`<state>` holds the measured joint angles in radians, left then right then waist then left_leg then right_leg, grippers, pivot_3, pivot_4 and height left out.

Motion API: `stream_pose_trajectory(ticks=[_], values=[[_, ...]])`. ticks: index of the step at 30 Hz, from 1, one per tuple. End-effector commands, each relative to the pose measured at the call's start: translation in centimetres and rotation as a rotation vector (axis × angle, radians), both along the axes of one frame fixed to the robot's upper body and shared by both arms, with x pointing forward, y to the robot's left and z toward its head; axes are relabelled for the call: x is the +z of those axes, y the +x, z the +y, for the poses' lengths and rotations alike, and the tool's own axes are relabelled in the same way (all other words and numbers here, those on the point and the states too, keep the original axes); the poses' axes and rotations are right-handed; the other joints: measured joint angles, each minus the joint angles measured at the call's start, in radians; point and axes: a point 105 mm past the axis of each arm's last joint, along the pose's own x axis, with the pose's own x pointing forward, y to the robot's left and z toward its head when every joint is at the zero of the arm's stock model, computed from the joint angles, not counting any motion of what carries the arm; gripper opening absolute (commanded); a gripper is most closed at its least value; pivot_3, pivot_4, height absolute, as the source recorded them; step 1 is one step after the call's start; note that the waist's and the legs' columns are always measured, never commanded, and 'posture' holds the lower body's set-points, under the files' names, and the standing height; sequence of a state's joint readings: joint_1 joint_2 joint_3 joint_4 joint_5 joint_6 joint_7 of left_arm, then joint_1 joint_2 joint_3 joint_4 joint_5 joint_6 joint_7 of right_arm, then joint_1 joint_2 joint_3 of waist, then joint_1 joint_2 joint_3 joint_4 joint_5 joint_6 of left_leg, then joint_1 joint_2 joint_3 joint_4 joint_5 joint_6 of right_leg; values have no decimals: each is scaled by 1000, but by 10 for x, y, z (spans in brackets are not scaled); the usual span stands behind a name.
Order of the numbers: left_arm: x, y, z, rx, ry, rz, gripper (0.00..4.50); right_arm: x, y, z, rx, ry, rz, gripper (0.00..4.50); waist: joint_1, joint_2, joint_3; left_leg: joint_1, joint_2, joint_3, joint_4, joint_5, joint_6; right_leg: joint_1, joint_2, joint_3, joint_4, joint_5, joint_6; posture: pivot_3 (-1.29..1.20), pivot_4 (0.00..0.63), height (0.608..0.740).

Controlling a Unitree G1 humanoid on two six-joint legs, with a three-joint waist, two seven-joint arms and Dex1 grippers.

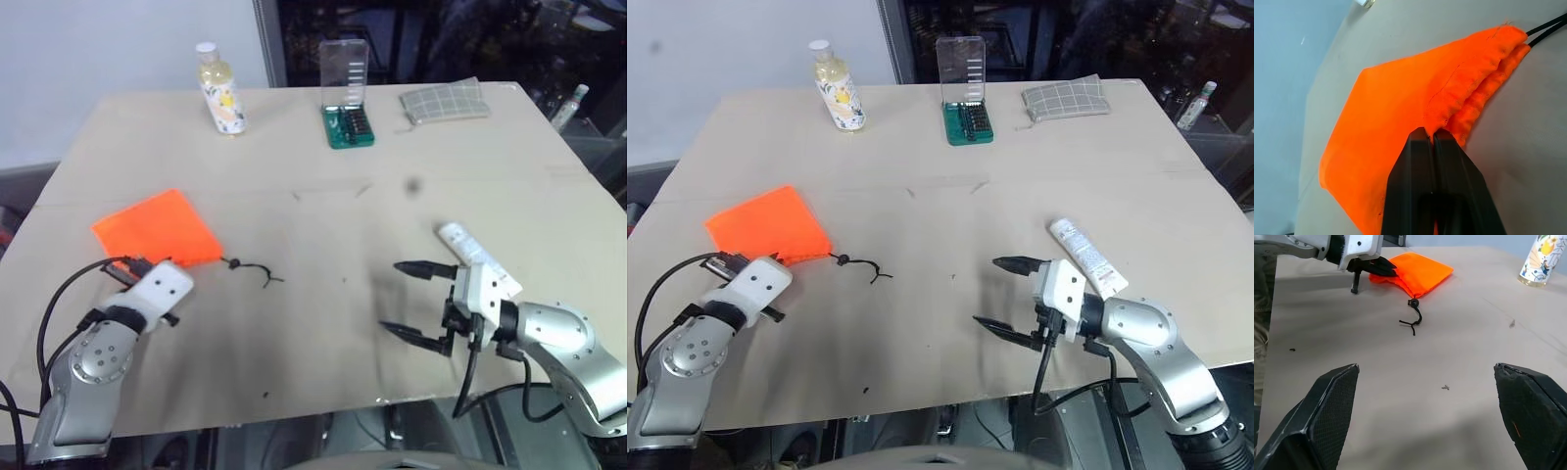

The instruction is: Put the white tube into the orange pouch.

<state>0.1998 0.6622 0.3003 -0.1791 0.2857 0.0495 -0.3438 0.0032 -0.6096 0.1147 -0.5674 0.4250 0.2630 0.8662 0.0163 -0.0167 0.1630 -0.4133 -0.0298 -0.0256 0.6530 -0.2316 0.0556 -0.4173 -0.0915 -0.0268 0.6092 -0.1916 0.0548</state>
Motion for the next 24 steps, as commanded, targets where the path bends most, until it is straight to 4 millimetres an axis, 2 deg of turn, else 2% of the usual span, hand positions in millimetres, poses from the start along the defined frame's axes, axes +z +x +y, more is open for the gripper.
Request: stream_pose_trajectory(ticks=[1,8,13,18,24], values=[[10,1,-9,-32,-32,-23,55,15,1,1,-9,39,-45,4500,0,0,0,0,0,0,0,0,0,0,0,0,0,0,0,0,150,740],[18,2,-28,-128,-212,24,55,20,4,2,-18,65,-56,4500,0,0,0,0,0,0,0,0,0,0,0,0,0,0,0,0,150,740],[43,1,-59,-299,-528,90,55,20,8,-4,-66,72,-49,4500,0,0,0,0,0,0,0,0,1,0,1,0,0,0,0,0,150,740],[65,-2,-77,-423,-754,222,55,18,22,-19,-214,61,-54,4500,-1,0,0,0,0,-1,1,2,3,0,5,-1,2,0,0,0,150,740],[84,15,-90,-462,-897,265,55,40,20,-24,-253,186,-74,4500,-2,0,0,1,-1,0,1,3,4,2,8,0,2,2,4,0,150,740]])
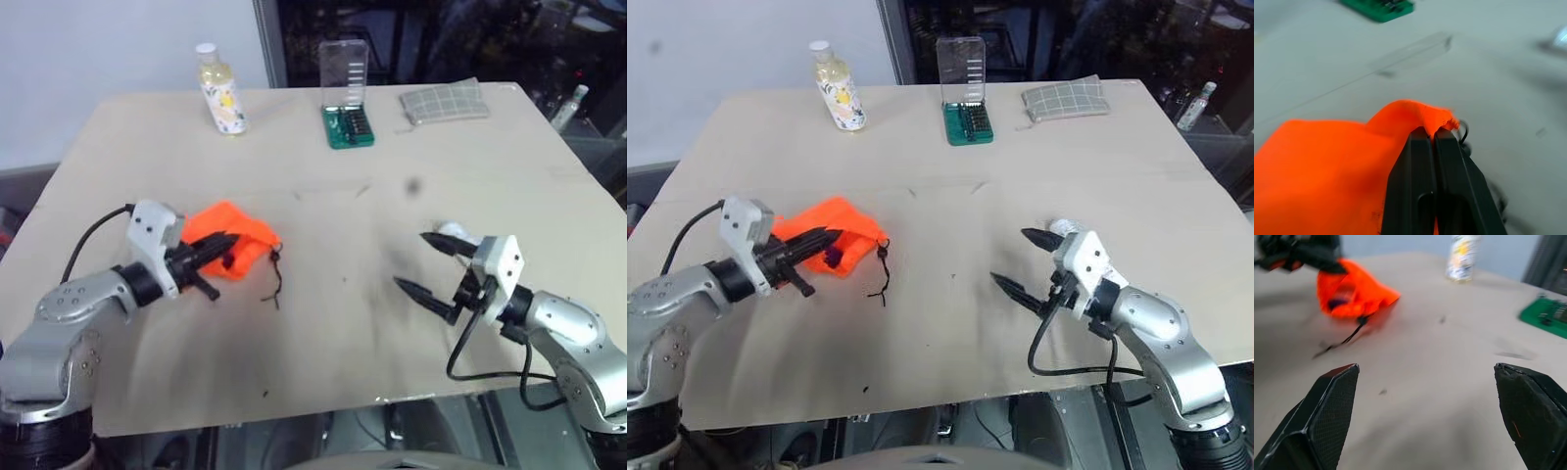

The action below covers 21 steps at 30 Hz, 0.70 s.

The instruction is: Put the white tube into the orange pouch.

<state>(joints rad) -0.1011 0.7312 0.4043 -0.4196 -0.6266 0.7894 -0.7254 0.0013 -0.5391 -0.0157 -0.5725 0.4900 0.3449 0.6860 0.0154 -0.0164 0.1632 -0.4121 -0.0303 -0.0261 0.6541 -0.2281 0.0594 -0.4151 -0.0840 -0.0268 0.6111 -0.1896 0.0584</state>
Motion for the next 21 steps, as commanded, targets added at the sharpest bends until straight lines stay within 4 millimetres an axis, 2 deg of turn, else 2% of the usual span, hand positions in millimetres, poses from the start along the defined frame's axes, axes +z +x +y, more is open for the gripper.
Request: stream_pose_trajectory(ticks=[1,5,9,11,14,18,19,20,21], values=[[15,5,-6,-16,-32,-11,55,23,-7,1,8,41,-92,4500,-1,0,0,0,0,0,0,0,0,0,0,0,0,0,0,0,150,740],[24,11,-13,-32,-77,-4,55,20,-1,-8,-52,14,-90,4500,-2,0,0,0,0,0,0,0,0,0,1,1,0,0,0,0,150,740],[37,12,-22,-77,-161,15,55,-11,29,-55,-337,-198,-22,4500,2,0,0,0,-1,0,0,1,-1,0,0,1,0,0,0,0,150,740],[39,11,-26,-102,-179,31,55,-24,36,-75,-452,-360,-26,4500,1,0,0,0,-1,0,0,1,-1,0,0,1,0,0,0,0,150,740],[39,12,-33,-124,-174,38,55,-48,43,-93,-510,-419,96,4500,-1,0,0,0,-1,0,0,4,-6,0,0,1,0,0,0,0,150,740],[42,16,-38,-125,-180,29,55,-66,51,-106,-550,-426,199,4500,-3,0,0,0,0,1,0,2,-3,0,2,2,0,0,0,0,150,740],[43,17,-39,-125,-185,26,0,-70,51,-108,-547,-418,235,4085,-3,0,0,0,0,1,0,2,-3,0,2,2,0,0,0,0,150,740],[44,18,-40,-125,-188,24,0,-74,50,-110,-542,-414,271,3901,-2,0,0,0,0,1,0,2,-3,0,2,3,0,0,-1,0,150,740],[45,20,-41,-123,-193,20,0,-78,49,-110,-532,-398,315,3371,-2,0,0,0,0,1,0,2,-2,0,2,3,0,0,-1,0,150,740]])
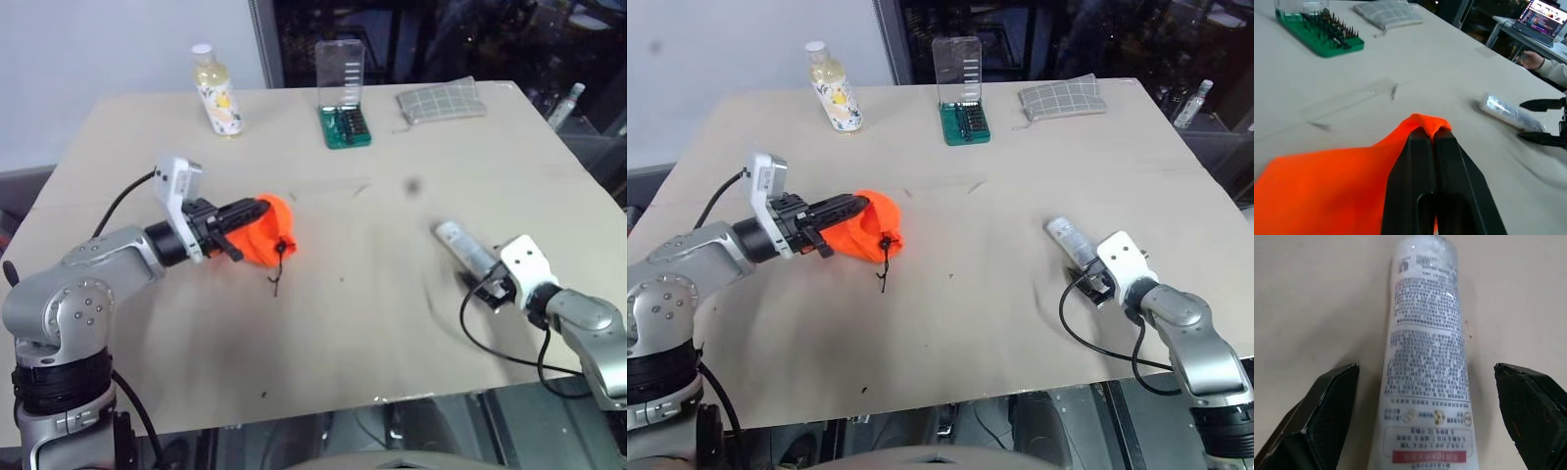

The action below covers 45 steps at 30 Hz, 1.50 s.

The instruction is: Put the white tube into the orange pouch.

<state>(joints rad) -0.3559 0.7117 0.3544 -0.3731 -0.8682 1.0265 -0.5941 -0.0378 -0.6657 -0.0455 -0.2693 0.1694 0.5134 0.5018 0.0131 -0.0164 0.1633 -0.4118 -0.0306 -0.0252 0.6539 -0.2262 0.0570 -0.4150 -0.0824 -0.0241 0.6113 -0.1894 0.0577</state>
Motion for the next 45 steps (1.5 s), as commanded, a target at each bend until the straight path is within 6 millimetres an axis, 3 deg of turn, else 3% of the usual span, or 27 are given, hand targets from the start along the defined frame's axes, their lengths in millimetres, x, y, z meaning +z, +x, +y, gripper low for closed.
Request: stream_pose_trajectory(ticks=[1,6,14,19,24,28,35,40,45], values=[[13,3,-5,-6,-21,-47,0,-8,-3,-6,-19,59,96,3020,1,0,0,0,0,0,0,0,0,0,0,0,0,0,0,0,150,740],[17,7,-9,-6,-32,-53,0,-1,-4,-1,-3,71,90,1057,2,-3,-2,0,0,-1,1,0,0,1,0,-1,0,0,0,0,150,740],[27,18,-12,-10,-60,-48,0,49,-18,53,242,233,-8,1057,0,-2,0,-1,1,-1,1,0,0,0,1,-1,1,1,0,0,150,740],[32,23,-16,-20,-76,-55,0,74,-24,78,331,315,-56,1057,1,-2,0,-1,0,-1,1,0,0,0,1,-1,0,0,0,0,150,740],[31,25,-19,-41,-91,-43,0,91,-30,115,491,356,-45,1057,0,-2,0,-1,0,-1,1,0,0,0,1,-1,0,1,0,0,150,740],[26,26,-21,-53,-84,-30,0,92,-29,146,614,353,11,1057,-2,-2,0,-1,0,-2,1,0,0,0,1,-1,0,1,0,0,150,740],[26,31,-30,-90,-53,-27,0,88,-23,181,779,350,125,1057,1,-2,0,-2,-1,-2,1,0,0,-1,0,-1,0,1,0,0,150,740],[21,31,-43,-146,-21,-34,0,83,-16,194,813,325,187,1057,0,-2,0,-2,-1,-2,0,2,-4,-1,1,-2,0,1,0,0,150,740],[7,9,-62,-287,29,-26,0,79,-5,198,736,371,245,1057,-2,-2,0,-2,-1,-2,0,3,-4,-2,0,-1,0,1,0,0,150,740]])
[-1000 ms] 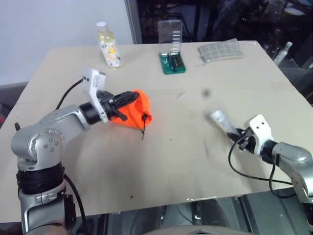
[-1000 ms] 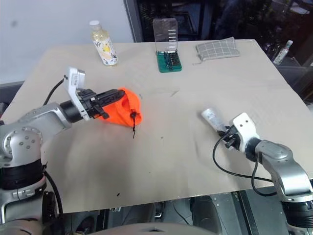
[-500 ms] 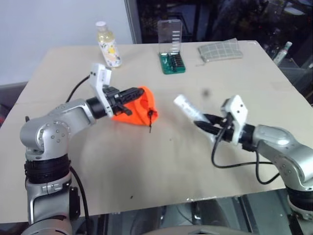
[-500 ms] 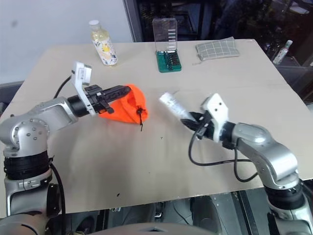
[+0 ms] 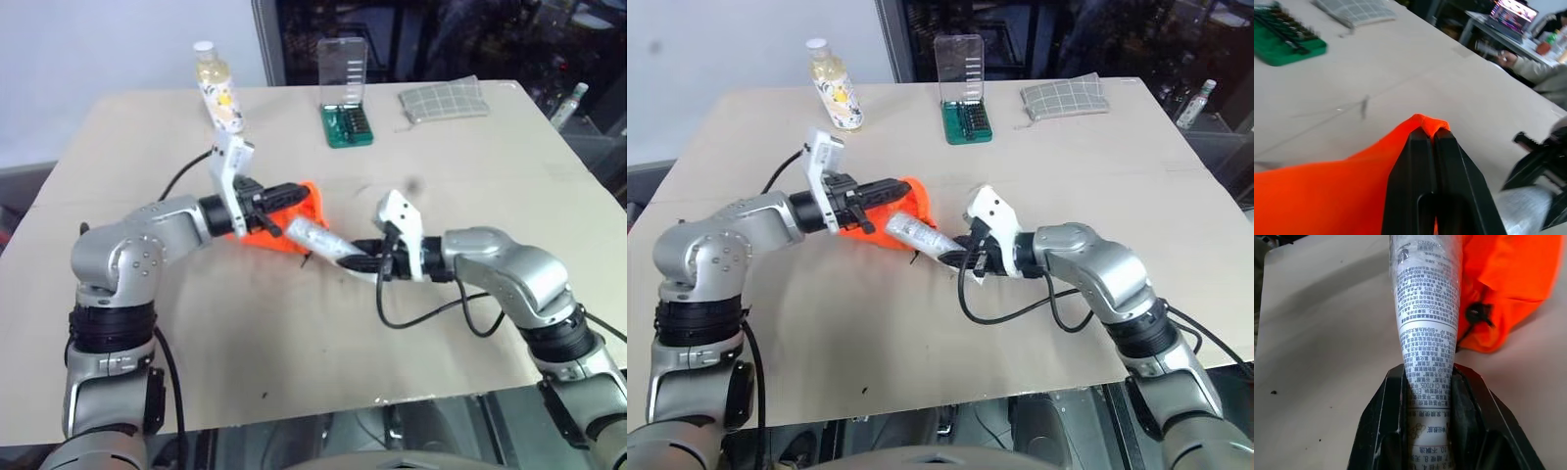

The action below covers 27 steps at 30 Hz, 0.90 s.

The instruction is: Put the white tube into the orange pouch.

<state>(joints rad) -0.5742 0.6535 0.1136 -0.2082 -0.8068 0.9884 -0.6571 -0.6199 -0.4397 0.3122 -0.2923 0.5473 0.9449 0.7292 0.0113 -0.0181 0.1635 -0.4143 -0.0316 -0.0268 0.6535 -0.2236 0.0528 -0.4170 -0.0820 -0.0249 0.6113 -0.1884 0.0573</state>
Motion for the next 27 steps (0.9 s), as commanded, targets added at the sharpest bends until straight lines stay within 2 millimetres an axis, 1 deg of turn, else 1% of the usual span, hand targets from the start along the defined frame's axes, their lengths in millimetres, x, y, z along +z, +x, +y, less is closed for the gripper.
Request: stream_pose_trajectory(ticks=[1,6,8,11,16,19,21,24,27], values=[[4,-21,-14,-126,28,-57,0,13,7,0,-55,45,18,1057,-1,0,0,0,0,0,0,0,0,0,0,0,0,0,0,0,150,740],[-7,-33,-13,-181,59,-35,0,14,10,-14,-119,79,98,1057,2,1,0,0,0,0,-1,0,0,-1,0,1,0,0,-1,0,150,740],[-12,-35,-14,-196,75,-32,0,15,12,-17,-145,81,123,1057,2,1,0,0,0,0,-1,-2,4,-1,0,0,0,0,-1,0,150,740],[-18,-35,-18,-217,105,-50,0,14,18,-10,-179,88,179,1057,0,1,0,0,0,0,-1,-2,4,-1,0,0,0,1,-1,0,150,740],[-25,-37,-29,-263,123,-67,0,3,35,6,-271,143,304,1057,-12,1,1,1,1,0,-1,-2,4,-1,2,1,2,1,-2,0,150,740],[-28,-40,-32,-285,114,-53,0,5,46,14,-317,206,344,1057,-17,1,1,0,0,1,-1,-2,3,-3,1,2,4,1,-2,0,150,740],[-29,-42,-33,-297,97,-44,0,6,48,20,-301,231,350,1057,-19,1,1,0,0,1,-1,-2,4,-4,1,2,5,1,-2,0,150,740],[-26,-43,-33,-306,26,-6,0,6,49,27,-265,245,335,1057,-22,1,1,0,0,1,-1,-2,4,-4,1,2,6,1,-2,0,150,740],[-20,-41,-29,-307,-72,73,0,9,47,31,-222,270,332,1912,-24,1,1,0,0,1,-1,-2,4,-4,1,2,7,1,-2,0,150,740]])
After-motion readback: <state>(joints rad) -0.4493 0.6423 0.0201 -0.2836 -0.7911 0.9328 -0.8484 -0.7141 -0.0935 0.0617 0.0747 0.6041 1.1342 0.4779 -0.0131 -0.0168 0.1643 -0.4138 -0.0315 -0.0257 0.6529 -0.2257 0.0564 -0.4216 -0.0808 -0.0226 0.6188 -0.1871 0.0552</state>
